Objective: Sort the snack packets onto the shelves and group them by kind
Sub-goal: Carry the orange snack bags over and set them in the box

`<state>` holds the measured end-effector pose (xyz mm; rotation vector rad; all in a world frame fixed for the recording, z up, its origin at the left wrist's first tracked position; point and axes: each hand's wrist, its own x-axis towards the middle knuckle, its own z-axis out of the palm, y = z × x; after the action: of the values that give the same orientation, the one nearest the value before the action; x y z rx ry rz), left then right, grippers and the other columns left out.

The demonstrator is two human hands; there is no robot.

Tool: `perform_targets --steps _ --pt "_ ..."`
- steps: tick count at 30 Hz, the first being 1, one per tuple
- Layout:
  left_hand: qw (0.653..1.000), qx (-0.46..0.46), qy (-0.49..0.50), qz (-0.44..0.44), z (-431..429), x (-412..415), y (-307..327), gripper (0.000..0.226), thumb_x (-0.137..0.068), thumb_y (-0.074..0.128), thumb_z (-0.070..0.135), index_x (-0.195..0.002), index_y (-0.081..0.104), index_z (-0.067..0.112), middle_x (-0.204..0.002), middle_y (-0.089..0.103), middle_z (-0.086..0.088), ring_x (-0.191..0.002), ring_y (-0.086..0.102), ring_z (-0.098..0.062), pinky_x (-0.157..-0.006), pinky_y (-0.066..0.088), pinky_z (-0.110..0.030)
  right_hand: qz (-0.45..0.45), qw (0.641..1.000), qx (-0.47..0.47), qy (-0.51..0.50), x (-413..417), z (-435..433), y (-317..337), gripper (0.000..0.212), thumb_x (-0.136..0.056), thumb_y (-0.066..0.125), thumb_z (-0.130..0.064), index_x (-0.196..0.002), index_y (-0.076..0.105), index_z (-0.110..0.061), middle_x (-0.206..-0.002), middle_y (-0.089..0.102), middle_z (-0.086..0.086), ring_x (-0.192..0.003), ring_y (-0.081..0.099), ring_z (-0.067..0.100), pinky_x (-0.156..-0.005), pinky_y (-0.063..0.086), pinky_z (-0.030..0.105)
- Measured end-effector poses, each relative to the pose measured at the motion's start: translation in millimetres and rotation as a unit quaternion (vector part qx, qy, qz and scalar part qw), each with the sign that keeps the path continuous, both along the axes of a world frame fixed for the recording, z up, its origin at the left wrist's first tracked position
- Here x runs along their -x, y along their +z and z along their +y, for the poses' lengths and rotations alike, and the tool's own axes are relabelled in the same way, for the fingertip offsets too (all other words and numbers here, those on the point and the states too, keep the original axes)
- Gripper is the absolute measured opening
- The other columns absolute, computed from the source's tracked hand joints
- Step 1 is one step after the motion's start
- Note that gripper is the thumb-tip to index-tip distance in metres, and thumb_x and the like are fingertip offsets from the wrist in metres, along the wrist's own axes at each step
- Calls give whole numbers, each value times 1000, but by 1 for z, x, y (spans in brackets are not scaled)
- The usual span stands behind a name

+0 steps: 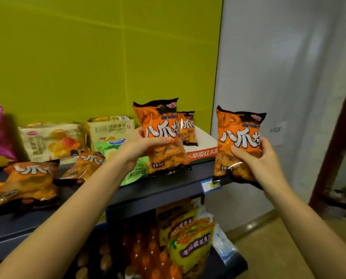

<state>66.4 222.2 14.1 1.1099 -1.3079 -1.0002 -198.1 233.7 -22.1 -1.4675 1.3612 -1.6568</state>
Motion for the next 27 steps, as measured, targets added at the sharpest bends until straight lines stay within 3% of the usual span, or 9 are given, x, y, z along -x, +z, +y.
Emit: perform_targets --steps 3,6,11,17,19,22,27 --pt "999 18 34 -24 -25 18 1 61 -61 81 17 -118 59 8 -110 69 -8 -93 67 -24 -64 51 -24 -2 999 1 37 16 -37 2 68 -73 74 -29 -132 43 -18 -127 58 5 -111 59 25 -95 49 47" --pt "998 30 55 -31 -50 40 2 60 -61 81 17 -116 60 8 -110 70 -8 -99 66 -25 -75 51 -29 4 997 4 71 35 -76 2 67 -74 72 -30 -133 42 -18 -127 58 4 -112 58 24 -95 49 46" --pt "991 44 119 -34 -91 76 13 52 -67 78 15 -115 60 9 -101 68 0 -89 64 -15 -66 46 -25 13 991 12 130 59 -143 16 69 -72 72 -38 -133 43 -23 -126 59 0 -112 59 20 -95 50 47" --pt "978 51 197 -31 -146 101 20 42 -69 78 14 -106 59 13 -93 65 4 -86 59 -10 -68 46 -23 13 979 32 203 65 -215 46 62 -75 71 -37 -130 44 -23 -126 58 -1 -112 57 18 -95 49 43" --pt "975 46 216 -30 -164 104 19 34 -70 77 14 -100 60 16 -94 65 3 -87 59 -11 -71 46 -24 5 974 30 224 58 -236 51 67 -70 73 -42 -128 45 -25 -124 58 -4 -112 57 17 -96 49 44" --pt "970 27 242 -28 -188 100 16 42 -69 78 15 -108 61 10 -104 67 -4 -95 60 -19 -73 48 -27 -27 966 25 257 43 -264 55 72 -64 74 -45 -127 45 -26 -122 58 -7 -114 55 17 -98 47 45" --pt "963 12 267 -39 -219 92 9 50 -69 78 12 -114 57 6 -117 65 -10 -108 60 -27 -96 48 -41 -54 939 -51 335 14 -304 47 68 -75 73 -29 -133 38 -21 -128 54 -2 -119 50 18 -102 40 42"
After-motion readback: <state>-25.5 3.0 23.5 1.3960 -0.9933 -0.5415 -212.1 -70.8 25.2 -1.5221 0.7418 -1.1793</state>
